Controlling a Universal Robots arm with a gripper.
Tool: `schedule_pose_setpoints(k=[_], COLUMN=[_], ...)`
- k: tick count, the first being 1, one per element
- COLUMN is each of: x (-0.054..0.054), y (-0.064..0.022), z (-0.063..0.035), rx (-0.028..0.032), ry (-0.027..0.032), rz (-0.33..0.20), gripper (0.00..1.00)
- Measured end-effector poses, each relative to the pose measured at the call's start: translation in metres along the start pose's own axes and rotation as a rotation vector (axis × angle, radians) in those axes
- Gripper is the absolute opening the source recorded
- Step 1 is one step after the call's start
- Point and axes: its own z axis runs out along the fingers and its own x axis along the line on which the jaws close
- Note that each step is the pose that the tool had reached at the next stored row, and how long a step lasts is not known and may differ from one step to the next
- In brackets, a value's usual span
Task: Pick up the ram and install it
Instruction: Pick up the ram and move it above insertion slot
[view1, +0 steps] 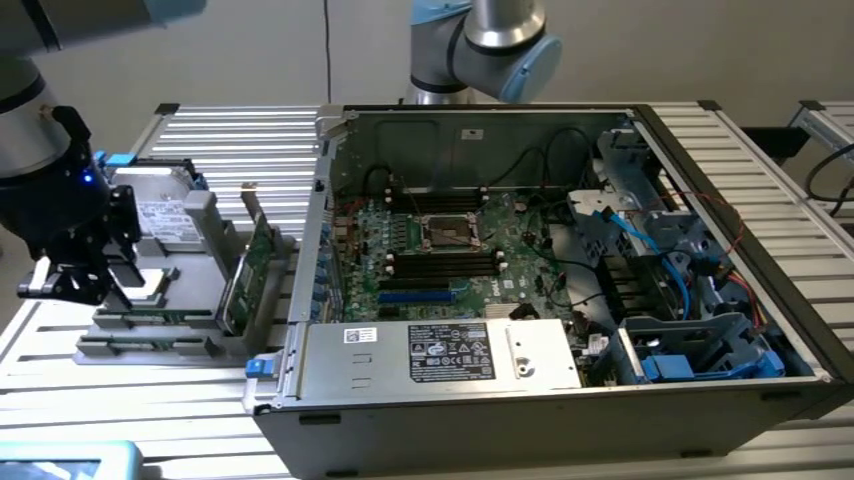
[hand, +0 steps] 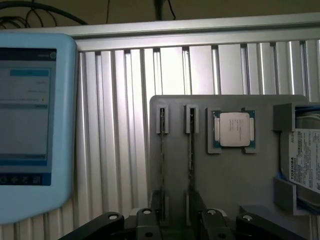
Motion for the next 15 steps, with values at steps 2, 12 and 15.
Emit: schedule_pose_setpoints(k=[2, 12, 15], x=[0.002, 0.006, 0.006], y=[-0.0009, -0.0034, -0.0035], z=[0.0037, 0.0219, 0.0273], rx=[0.0001, -0.0003, -0.0003], ry=[-0.0013, -0.0023, -0.0023], rz=[0.001, 0.006, 0.006], gripper=[0.36, 0.36, 0.36])
